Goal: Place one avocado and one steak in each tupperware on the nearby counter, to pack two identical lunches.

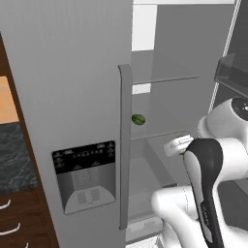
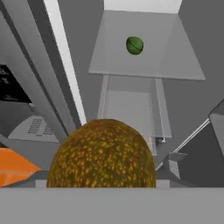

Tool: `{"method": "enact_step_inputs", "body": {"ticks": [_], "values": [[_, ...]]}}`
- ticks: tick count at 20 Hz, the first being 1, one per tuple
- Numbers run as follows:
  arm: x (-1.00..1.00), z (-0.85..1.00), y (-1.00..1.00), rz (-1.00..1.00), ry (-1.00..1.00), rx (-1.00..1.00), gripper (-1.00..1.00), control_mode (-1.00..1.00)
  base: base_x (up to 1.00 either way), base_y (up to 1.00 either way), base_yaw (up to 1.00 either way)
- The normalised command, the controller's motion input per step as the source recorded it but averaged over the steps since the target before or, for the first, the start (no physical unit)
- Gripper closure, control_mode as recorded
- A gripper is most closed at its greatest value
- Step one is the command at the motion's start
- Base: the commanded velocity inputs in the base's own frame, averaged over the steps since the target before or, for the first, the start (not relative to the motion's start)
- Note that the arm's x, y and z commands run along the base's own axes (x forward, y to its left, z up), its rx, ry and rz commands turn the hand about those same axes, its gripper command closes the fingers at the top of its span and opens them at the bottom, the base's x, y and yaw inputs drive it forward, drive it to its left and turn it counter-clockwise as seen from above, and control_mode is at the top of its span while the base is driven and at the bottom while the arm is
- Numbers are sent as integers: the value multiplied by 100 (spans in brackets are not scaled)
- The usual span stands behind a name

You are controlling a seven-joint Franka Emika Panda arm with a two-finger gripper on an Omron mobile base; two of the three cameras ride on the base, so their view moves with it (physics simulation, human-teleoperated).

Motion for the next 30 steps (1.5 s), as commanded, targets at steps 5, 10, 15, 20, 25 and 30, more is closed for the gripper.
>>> {"method": "enact_step_inputs", "body": {"ticks": [5, 10, 15, 20, 25, 30], "values": [[0, 0, 0, 0, 0, 0, 100, 100, -97, 71, 25], [0, 0, 0, 0, 0, 0, 100, 100, -43, 100, 21], [0, 0, 0, 0, 0, 0, 100, 100, -2, 100, 5], [0, 0, 0, 0, 0, 0, 100, 100, 0, 100, 0], [0, 0, 0, 0, 0, 0, 100, 100, 7, 100, 0], [0, 0, 0, 0, 0, 0, 100, 100, 20, 100, 0]]}}
